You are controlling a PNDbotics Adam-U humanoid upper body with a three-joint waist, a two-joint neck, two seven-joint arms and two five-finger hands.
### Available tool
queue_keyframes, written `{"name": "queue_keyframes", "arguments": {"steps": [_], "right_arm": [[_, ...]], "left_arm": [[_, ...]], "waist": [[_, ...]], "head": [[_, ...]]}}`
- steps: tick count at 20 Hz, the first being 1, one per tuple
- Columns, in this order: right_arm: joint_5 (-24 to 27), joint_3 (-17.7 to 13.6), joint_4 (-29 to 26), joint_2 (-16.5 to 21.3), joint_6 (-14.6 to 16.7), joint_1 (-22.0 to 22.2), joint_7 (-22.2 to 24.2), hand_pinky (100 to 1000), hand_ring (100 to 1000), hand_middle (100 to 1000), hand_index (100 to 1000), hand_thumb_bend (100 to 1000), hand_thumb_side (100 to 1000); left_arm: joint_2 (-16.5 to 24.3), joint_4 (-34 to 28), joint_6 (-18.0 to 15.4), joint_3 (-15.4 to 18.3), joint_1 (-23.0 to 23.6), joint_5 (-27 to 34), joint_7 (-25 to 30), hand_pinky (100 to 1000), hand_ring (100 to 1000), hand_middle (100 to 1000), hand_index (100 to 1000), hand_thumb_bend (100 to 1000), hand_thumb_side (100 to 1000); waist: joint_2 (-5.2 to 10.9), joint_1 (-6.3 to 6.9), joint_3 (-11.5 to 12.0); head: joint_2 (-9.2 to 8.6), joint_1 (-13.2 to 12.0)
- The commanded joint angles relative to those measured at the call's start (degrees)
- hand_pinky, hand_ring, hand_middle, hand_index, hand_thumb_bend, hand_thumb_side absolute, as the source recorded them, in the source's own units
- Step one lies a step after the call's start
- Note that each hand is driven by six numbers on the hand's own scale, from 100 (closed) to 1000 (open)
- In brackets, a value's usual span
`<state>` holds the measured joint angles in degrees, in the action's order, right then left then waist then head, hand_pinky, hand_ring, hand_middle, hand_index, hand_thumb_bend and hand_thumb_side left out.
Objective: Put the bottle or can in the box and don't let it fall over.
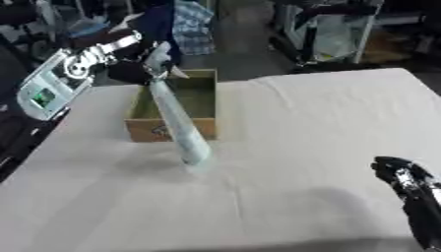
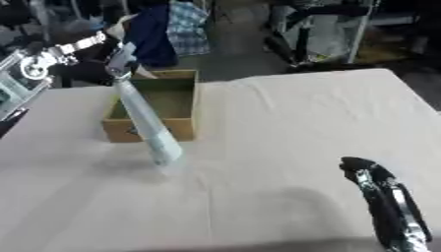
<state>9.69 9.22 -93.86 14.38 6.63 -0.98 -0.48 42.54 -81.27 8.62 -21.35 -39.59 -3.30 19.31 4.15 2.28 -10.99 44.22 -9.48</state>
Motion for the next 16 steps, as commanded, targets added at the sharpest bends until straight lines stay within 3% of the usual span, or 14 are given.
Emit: {"name": "queue_keyframes", "arguments": {"steps": [1,9,16], "right_arm": [[0.11,-0.22,-0.59,0.72,0.06,-0.63,-0.14,883,805,735,722,100,637],[0.09,-0.18,-0.55,0.78,0.07,-0.59,-0.07,884,805,735,722,100,637],[0.12,-0.07,-0.49,0.88,0.03,-0.57,0.05,884,805,735,722,100,636]], "left_arm": [[2.55,-0.98,-0.64,1.88,-2.00,0.32,-0.91,528,460,432,498,100,355],[3.21,0.92,-3.26,3.53,-5.44,-2.14,-2.31,517,451,419,493,100,368],[0.91,7.28,-6.91,5.40,-10.87,-10.26,-5.26,509,443,412,502,100,402]], "waist": [[0.58,-0.12,0.05],[0.68,-0.03,0.05],[0.71,0.00,-0.07]], "head": [[-0.20,0.20],[-0.14,0.43],[-0.24,0.61]]}}
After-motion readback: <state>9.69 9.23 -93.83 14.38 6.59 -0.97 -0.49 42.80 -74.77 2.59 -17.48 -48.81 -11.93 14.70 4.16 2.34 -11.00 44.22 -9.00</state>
